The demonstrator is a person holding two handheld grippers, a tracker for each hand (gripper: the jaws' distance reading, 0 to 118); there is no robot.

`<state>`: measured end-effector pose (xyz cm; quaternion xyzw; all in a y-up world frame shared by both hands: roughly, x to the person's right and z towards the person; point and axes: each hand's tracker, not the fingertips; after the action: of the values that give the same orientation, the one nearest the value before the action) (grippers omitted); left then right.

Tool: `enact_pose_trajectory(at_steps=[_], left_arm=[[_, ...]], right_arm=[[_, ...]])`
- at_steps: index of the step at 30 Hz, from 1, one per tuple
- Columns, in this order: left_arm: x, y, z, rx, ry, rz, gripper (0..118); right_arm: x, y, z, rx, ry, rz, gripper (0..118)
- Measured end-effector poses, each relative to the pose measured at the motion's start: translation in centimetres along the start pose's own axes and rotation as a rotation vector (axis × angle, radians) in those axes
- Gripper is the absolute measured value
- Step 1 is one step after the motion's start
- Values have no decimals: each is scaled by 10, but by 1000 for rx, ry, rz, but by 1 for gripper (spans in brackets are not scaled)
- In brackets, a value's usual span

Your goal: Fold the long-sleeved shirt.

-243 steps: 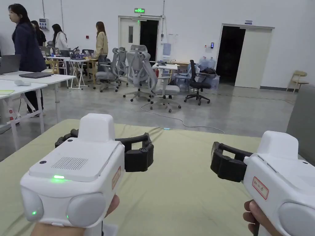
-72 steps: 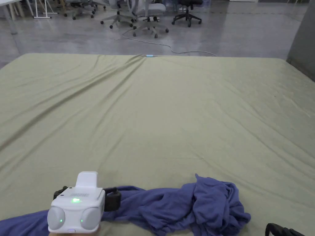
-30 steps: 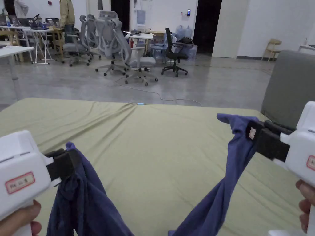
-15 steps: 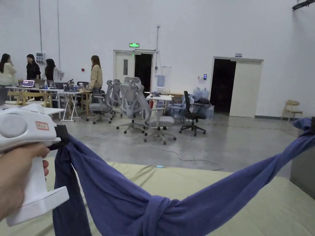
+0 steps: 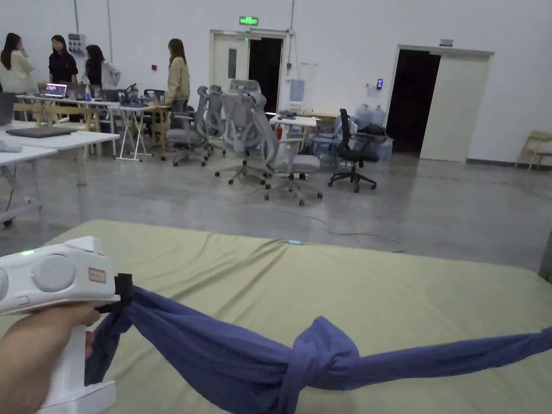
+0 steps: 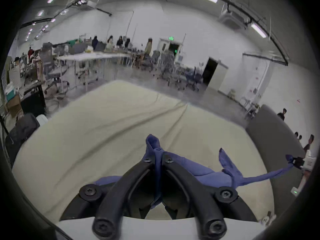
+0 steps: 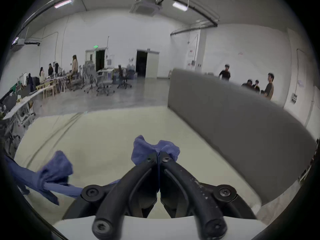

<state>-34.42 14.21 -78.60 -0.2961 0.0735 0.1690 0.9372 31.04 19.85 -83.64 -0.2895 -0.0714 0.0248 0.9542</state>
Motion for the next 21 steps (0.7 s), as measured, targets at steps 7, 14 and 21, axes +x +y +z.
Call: enact_pose_trajectory(at_steps=[7, 14, 21], left_arm=[[-30, -128, -39, -218, 76, -102, 4], [-86, -204, 37, -253, 1, 54, 4], [-96, -227, 131, -205, -12, -32, 5]], right_arm=[[-2, -151, -37, -223, 52, 51, 4], [10, -241, 43, -321, 207, -56, 4], [26, -305, 157, -304, 226, -14, 4]])
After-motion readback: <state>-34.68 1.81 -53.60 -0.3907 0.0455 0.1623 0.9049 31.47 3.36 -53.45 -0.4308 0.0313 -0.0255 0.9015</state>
